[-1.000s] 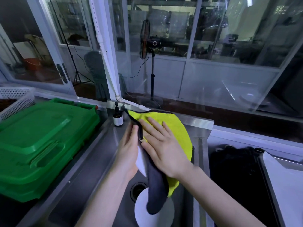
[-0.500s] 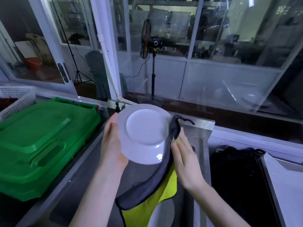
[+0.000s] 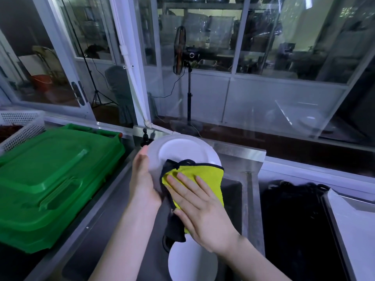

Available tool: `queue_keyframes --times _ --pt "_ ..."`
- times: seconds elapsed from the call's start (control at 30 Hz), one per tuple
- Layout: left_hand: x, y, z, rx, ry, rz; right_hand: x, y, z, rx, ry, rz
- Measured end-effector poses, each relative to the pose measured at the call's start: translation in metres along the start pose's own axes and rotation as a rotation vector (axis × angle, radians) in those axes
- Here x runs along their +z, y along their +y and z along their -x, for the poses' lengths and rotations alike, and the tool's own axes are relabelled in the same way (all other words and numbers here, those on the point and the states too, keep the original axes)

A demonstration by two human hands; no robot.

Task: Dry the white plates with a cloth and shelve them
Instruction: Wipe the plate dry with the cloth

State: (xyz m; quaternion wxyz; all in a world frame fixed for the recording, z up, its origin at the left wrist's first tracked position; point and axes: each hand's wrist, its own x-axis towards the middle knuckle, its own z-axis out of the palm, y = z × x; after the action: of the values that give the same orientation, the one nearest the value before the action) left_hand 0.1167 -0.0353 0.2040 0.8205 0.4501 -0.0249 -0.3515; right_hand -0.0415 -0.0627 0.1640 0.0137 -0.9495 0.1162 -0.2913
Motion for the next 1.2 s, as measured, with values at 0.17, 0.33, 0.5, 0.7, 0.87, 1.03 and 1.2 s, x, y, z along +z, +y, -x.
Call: queue_keyframes --times 0.17,0.33,0.5,0.7,0.87,1.03,1.2 --pt "-0.013 0.006 -0.004 0.048 -0.057 -0.178 -0.003 0.028 0.025 0.376 0.171 -0.34" --pt "-0.017 0.003 -0.005 0.061 -0.106 -0.23 -0.028 0.05 0.004 0.517 0.188 -0.479" --pt "-0.004 0.004 0.002 0.116 -0.075 -0.107 -0.024 0.018 0.004 0.162 0.024 -0.191" --pt "0.008 -0.021 0.022 0.118 -0.141 -0.201 -0.023 0.025 -0.053 0.315 -0.098 -0.237" --pt "0.002 -0.006 0.016 0.104 -0.103 -0.153 -0.022 0.047 -0.034 0.492 -0.012 -0.307" --pt "0.0 -0.005 0.018 0.06 -0.128 -0.159 -0.008 0.005 0.005 0.242 -0.059 -0.284" --pt "0.006 -0.025 0.031 -0.082 -0.185 -0.034 -0.012 0.009 -0.031 0.25 -0.093 -0.134"
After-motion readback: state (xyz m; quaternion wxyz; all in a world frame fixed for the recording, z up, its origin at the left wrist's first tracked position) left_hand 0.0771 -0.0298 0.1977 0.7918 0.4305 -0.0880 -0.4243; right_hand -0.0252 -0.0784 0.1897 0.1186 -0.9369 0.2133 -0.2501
